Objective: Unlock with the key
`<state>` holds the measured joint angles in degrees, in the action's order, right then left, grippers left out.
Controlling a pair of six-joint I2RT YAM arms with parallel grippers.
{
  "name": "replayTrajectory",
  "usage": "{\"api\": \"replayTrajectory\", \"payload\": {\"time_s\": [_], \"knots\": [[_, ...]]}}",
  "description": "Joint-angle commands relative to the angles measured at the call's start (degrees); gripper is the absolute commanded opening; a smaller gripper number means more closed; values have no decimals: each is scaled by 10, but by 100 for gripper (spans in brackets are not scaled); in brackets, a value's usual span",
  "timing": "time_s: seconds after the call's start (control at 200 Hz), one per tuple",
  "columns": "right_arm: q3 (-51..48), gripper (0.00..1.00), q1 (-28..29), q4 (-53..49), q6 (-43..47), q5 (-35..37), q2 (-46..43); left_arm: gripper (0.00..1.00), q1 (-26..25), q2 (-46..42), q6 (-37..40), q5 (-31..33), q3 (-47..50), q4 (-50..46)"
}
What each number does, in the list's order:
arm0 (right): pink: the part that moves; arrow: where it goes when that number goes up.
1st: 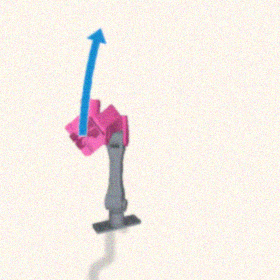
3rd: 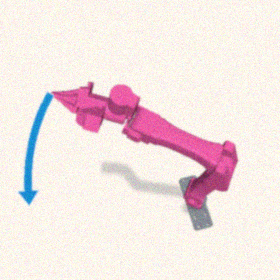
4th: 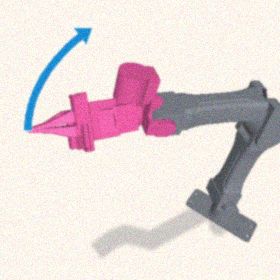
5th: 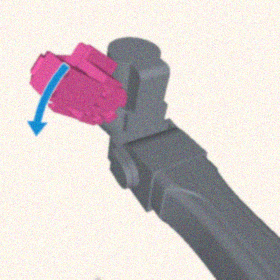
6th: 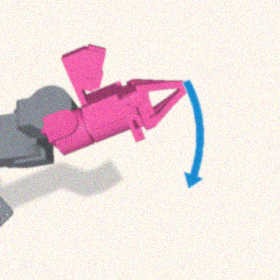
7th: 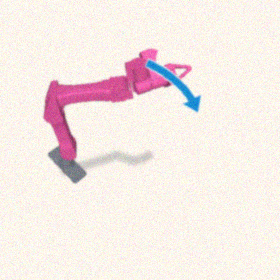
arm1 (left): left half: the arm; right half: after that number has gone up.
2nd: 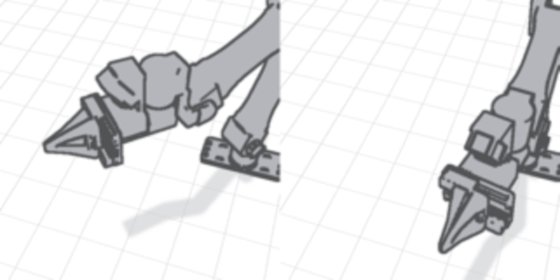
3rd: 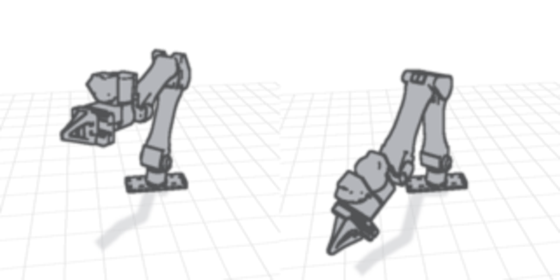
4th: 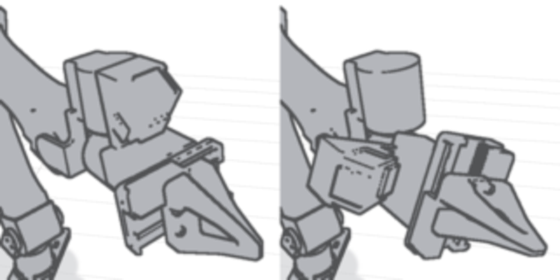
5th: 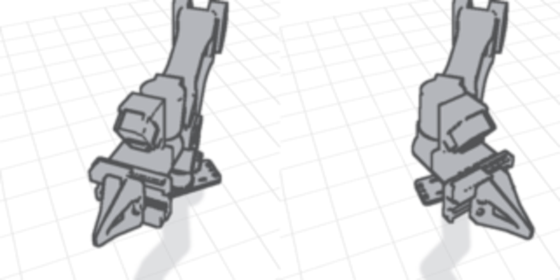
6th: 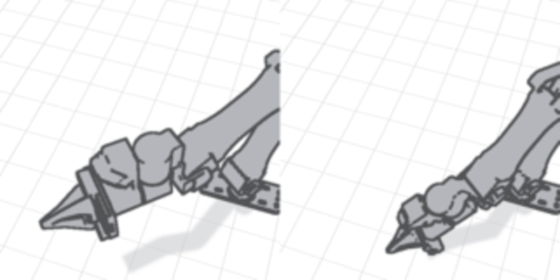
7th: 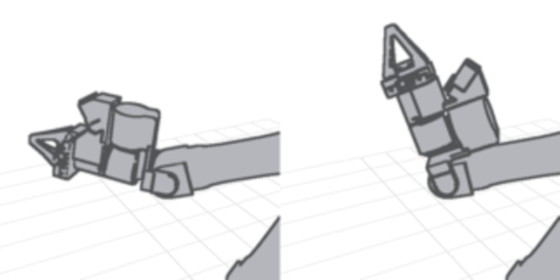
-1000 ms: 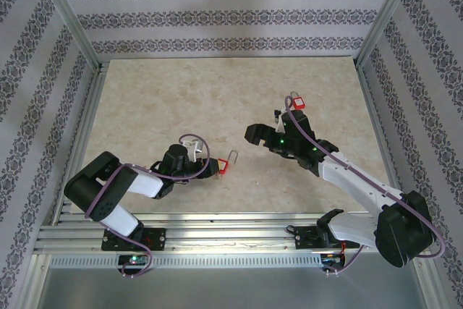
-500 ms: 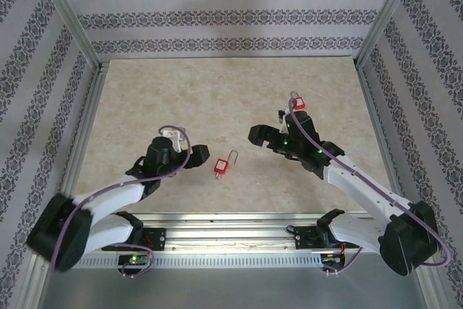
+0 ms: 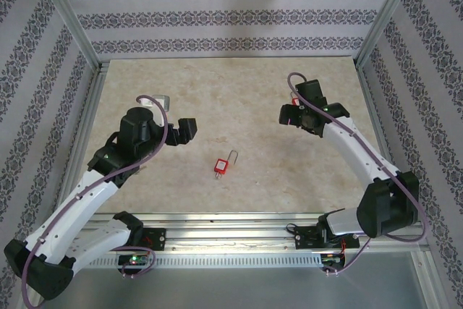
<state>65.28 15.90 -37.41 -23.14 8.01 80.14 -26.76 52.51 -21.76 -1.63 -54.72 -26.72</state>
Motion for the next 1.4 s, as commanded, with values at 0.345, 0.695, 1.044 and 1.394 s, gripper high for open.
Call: {"api": "replayTrajectory", "payload": {"time_s": [0.345, 0.695, 1.044, 1.394], "knots": [[-2, 95, 85, 36, 56, -79, -24, 100, 253, 63, -75, 3, 14, -311], [-19, 95, 94, 64, 43, -160, -59, 78, 364, 183, -124, -25, 79, -235], [-29, 95, 93, 72, 54, -171, -71, 53, 376, 256, -156, -50, 136, -134], [-44, 95, 95, 88, 39, -184, -73, 49, 376, 282, -142, -15, 126, -105]]}}
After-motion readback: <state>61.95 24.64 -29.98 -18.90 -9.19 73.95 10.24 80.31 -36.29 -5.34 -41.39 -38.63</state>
